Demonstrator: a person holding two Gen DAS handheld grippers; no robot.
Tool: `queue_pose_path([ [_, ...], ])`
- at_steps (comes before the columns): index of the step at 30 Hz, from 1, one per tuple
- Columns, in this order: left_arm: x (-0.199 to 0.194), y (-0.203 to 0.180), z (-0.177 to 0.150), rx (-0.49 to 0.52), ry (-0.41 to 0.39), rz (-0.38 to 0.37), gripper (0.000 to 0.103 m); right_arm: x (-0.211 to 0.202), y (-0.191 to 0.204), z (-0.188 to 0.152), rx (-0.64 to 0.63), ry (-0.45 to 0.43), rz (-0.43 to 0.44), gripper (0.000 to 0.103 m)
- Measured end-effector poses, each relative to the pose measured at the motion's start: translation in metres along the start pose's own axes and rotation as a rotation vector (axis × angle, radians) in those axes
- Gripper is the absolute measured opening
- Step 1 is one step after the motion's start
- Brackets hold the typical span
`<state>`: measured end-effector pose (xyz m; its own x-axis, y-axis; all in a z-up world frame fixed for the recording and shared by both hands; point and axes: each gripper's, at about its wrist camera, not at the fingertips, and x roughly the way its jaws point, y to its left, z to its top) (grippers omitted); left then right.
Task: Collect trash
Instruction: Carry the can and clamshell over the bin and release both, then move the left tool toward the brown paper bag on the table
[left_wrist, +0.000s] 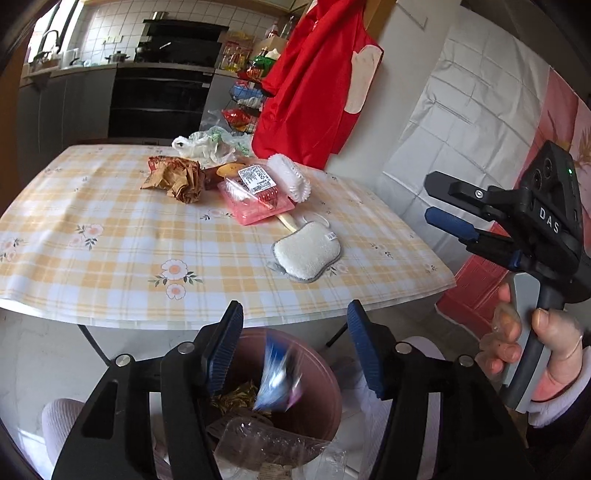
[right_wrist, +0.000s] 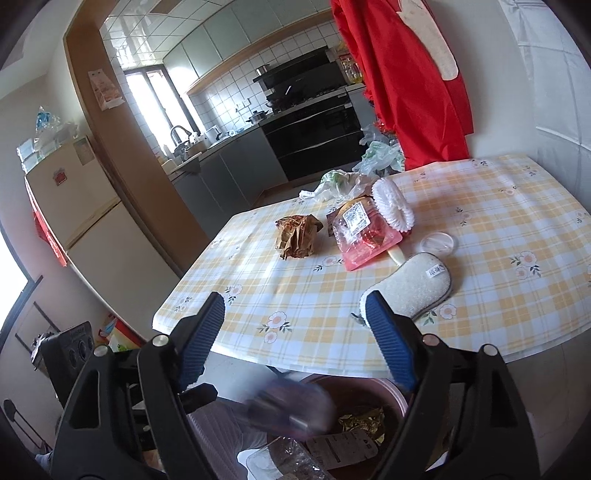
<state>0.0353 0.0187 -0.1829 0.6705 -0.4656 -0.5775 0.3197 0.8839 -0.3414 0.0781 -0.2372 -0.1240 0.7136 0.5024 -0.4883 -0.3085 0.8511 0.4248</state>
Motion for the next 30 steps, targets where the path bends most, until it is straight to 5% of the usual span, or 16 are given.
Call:
queue_pose_path([
  [16,-0.011,0.017,0.005,-0.044,-0.034,0.075,0.064,-0.002,-0.006,0.001,0.021,-0.003,-0.012,0.080],
  [23,-0.014,0.026,0.010,-0.065,-0.059,0.109,0.078,-0.002,-0.018,0.003,0.024,-0.008,-0.055,0.089],
  [30,0.000,0.034,0.003,-0.063,-0.014,0.105,0.078,0.005,-0.039,-0.001,0.070,0.014,-0.075,0.089],
])
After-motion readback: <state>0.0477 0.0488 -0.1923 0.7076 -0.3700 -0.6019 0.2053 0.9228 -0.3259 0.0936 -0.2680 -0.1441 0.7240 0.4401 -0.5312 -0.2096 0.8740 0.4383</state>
